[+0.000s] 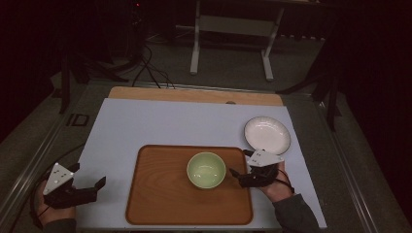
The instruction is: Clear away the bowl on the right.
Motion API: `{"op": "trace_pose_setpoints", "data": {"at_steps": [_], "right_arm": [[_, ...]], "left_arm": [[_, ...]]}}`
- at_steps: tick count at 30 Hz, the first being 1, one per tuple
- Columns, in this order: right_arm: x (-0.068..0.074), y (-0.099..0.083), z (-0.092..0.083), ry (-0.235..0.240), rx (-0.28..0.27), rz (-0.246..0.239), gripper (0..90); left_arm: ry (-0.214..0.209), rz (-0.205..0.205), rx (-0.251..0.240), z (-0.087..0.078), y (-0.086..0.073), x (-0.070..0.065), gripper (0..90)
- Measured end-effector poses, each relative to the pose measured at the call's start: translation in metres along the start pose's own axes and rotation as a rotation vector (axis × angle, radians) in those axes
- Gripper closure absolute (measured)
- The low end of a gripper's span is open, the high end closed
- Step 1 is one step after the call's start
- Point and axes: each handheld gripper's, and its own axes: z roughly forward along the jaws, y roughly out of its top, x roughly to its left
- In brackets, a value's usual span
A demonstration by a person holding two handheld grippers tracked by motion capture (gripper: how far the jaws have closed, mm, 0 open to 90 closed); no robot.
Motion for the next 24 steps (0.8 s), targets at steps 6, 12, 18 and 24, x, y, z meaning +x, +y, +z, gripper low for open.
{"op": "trace_pose_setpoints", "data": {"at_steps": [6,12,18,24], "right_arm": [[-0.018,-0.012,-0.011,-0.058,-0.003,0.049,19.1],[-0.034,-0.025,-0.022,-0.108,-0.002,0.083,18.7],[-0.047,-0.038,-0.033,-0.135,-0.007,0.125,18.5],[-0.052,-0.048,-0.042,-0.153,-0.006,0.153,18.4]], "left_arm": [[-0.001,0.0,-0.003,0.0,0.0,0.0,1.1],[0.0,0.002,-0.003,0.0,0.0,0.0,1.1],[-0.001,0.003,-0.004,0.0,0.0,0.0,1.1],[-0.004,0.004,-0.007,-0.001,0.0,0.0,1.1]]}}
